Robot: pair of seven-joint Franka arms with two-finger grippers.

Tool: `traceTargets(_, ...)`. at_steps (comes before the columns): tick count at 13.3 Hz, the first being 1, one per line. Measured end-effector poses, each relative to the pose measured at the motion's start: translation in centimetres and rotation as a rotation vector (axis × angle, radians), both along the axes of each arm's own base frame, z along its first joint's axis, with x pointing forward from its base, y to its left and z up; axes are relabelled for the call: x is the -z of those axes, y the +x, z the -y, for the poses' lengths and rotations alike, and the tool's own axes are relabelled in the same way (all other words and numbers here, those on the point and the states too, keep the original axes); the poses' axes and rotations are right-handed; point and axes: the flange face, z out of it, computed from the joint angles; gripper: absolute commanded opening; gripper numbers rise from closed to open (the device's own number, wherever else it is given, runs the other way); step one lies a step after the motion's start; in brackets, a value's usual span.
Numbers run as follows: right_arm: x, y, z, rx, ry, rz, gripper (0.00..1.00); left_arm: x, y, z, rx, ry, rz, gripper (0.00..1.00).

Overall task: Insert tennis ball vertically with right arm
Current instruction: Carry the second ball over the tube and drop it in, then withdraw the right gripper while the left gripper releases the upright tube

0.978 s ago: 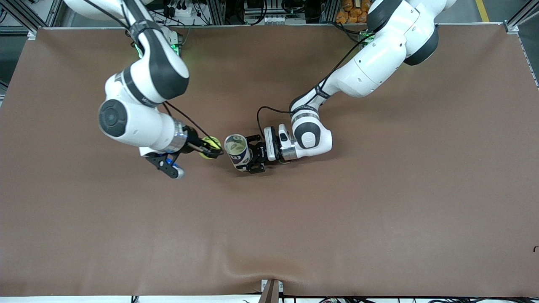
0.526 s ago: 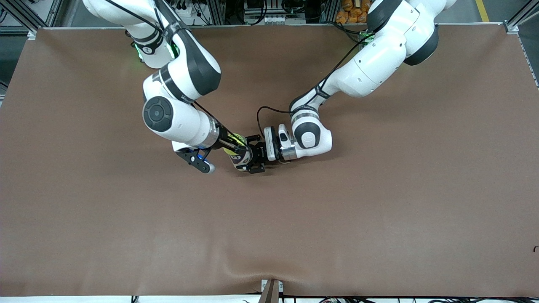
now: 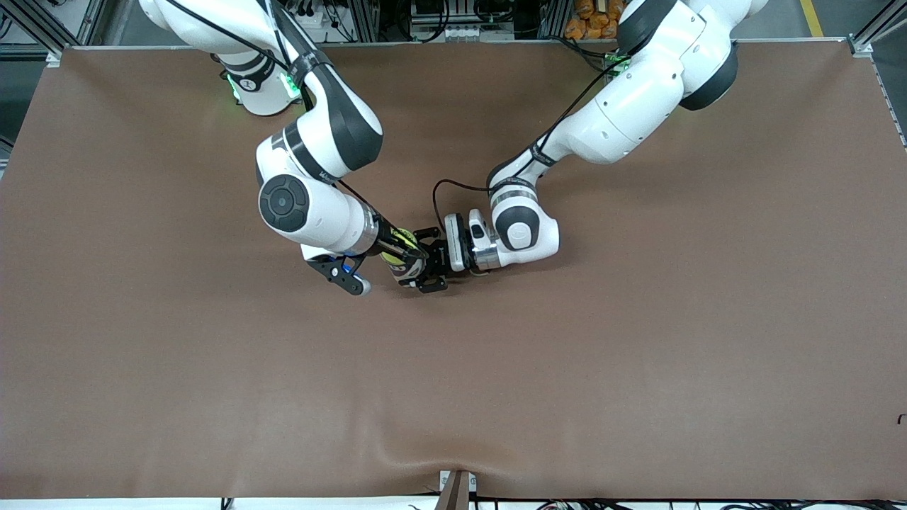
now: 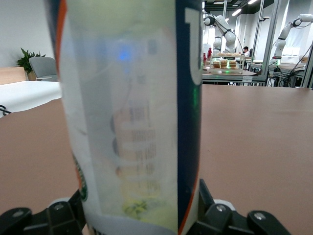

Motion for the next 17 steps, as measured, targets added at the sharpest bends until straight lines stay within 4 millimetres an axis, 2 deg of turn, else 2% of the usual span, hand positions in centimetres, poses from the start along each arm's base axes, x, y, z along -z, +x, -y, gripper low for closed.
traceTargets(4,0.3,0.2,0.2,0.004,-0.004,-0.002,1.0,0.2,-0.2,0.0,0.002,0.002,-0.003,0.87)
traceTargets(8,-0.3,0.7,0.7,0.014,-0.003,0.009,1.0,0.1,-0.2,0.1,0.002,0.002,-0.002,0.83)
traceTargets(14,-2.7,1.3,3.2,0.026,-0.011,-0.019,1.0,0.4,-0.3,0.0,0.002,0.007,-0.004,0.78)
traceTargets(16,-2.8,1.2,3.2,0.024,-0.012,-0.02,1.0,0.4,-0.3,0.0,0.002,0.007,-0.004,0.92)
traceTargets(17,-3.0,1.3,3.4,0.025,-0.013,-0.016,1.0,0.4,-0.3,0.0,0.002,0.007,-0.004,0.95)
